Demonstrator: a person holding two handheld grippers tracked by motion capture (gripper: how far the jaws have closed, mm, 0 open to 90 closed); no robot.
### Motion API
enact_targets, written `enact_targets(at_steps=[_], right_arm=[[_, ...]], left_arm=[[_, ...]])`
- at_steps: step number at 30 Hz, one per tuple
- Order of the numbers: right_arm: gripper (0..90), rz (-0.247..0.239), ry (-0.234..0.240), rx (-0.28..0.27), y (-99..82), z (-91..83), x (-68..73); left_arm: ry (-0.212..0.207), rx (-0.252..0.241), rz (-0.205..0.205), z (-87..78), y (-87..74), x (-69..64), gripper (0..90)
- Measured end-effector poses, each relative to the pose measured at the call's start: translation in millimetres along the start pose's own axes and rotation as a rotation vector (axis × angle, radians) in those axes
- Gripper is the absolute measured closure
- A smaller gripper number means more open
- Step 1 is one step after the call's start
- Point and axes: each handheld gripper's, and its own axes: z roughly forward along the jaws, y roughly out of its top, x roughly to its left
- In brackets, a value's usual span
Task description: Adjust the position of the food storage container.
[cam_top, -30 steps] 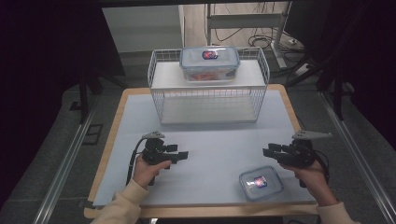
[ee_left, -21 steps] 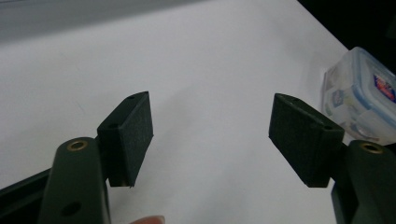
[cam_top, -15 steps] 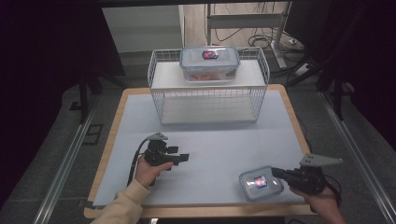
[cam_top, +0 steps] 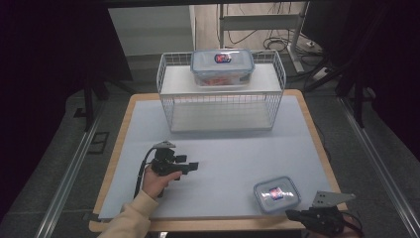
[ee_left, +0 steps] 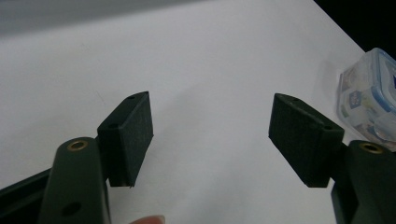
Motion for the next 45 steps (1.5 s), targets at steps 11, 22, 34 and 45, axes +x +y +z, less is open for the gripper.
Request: enact_targets(at_steps=[11,22,34,45], right_arm=[[89.5,-0.018,-0.026,0.048,9.3,23.2,-6.1],[89.5,0.007,-0.033,0.027,27.6,37.5,-15.4],[89.5,0.022,-0.037,0.038,57.0,66.8,-28.8],[89.5,0.027,-0.028,0.031,63.8,73.8,-28.6]], left_arm=[[0.002,-0.001,-0.013,-1.2,-1.1,2.6,30.7],[0.005,-0.001,-0.022,-1.7,-2.5,4.3,30.7],[0.005,-0.006,-0.028,-4.0,-2.6,6.5,30.7],[0.006,-0.005,-0.018,-6.4,-3.0,6.5,30.6]])
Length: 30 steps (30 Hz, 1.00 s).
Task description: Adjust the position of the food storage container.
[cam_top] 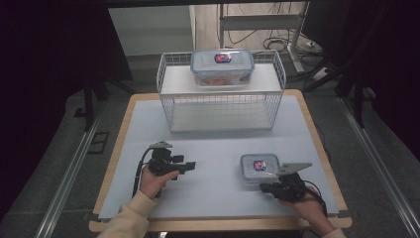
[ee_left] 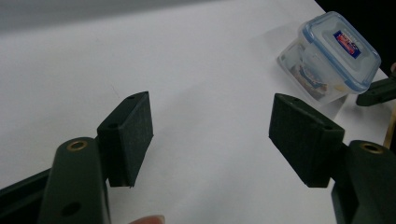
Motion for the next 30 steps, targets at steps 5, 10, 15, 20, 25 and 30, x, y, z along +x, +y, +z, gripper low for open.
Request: enact_targets(at_steps=[5,10,15,20,25,30], right_arm=[[89.5,0.029,-0.036,-0.044,-15.3,-29.0,-4.1],[89.5,0.116,-0.128,-0.089,-19.2,-49.5,-28.8],[89.5,0.178,-0.161,-0.045,-14.6,-33.7,-48.5],[89.5,0.177,-0.16,-0.03,-4.3,-22.1,-43.7],[89.4,0.177,-0.153,-0.034,9.2,-6.3,-36.4],[89.4,0.159,-0.129,-0.029,25.0,13.1,-31.5]], left_arm=[[0.001,-0.001,-0.001,-0.9,-0.1,1.0,30.6],[0.001,-0.005,-0.007,-0.8,0.3,0.7,30.7],[0.004,-0.003,-0.004,-0.9,0.0,-0.2,30.7],[0.007,-0.006,-0.006,-2.7,-0.5,0.4,30.6],[0.012,-0.011,-0.008,-4.6,-1.0,2.3,30.6],[0.015,-0.016,-0.012,-7.9,-1.3,3.9,30.6]])
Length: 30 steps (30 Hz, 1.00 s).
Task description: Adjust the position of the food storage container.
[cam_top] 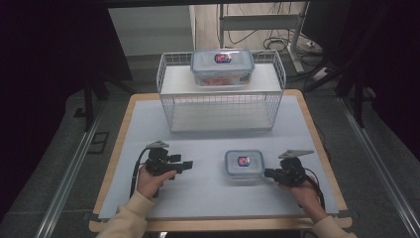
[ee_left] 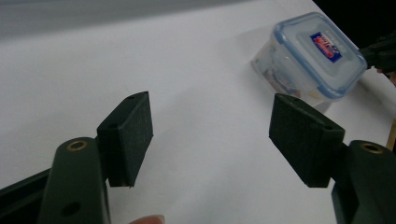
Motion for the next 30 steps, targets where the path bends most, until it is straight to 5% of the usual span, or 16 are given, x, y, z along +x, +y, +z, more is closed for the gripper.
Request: enact_targets(at_steps=[17,24,30], right_arm=[[89.4,-0.016,0.052,0.001,29.7,47.5,20.7],[89.4,-0.015,0.062,-0.004,30.4,49.1,20.1],[89.4,0.002,0.045,-0.039,29.8,32.5,11.0]], left_arm=[[0.003,0.0,-0.007,-0.1,-1.0,2.1,30.6],[0.002,-0.001,-0.007,-0.3,-1.3,2.1,30.5],[0.014,-0.018,-0.015,-2.5,-0.8,2.4,30.6]])
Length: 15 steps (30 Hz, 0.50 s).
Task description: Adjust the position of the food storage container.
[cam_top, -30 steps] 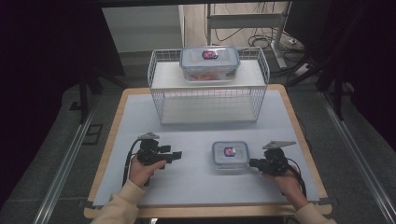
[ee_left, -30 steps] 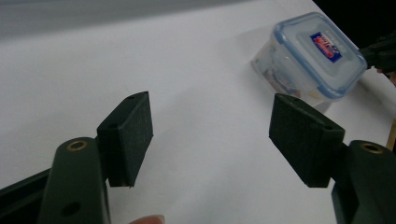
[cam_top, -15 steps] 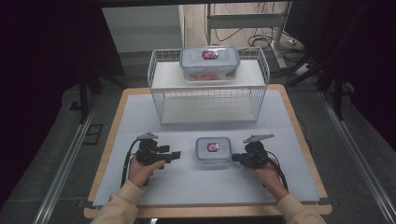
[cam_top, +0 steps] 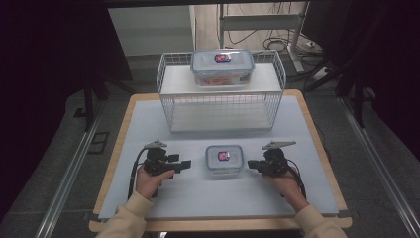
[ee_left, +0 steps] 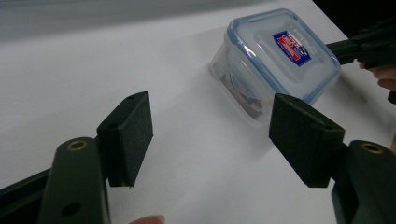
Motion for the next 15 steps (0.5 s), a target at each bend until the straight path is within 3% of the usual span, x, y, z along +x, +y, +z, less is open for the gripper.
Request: enact_targets(at_steps=[6,12,15], right_arm=[[89.3,0.023,0.012,-0.029,0.3,-13.9,-7.5],[89.1,0.026,0.031,-0.037,0.2,-15.9,-8.6],[83.7,0.03,0.063,-0.044,1.3,-16.9,-9.1]], left_arm=[[0.004,-0.006,-0.008,-0.9,0.5,-1.1,30.5],[0.003,-0.007,-0.013,-0.8,0.7,-3.5,30.4],[0.0,-0.023,-0.01,-1.3,2.1,-7.7,30.5]])
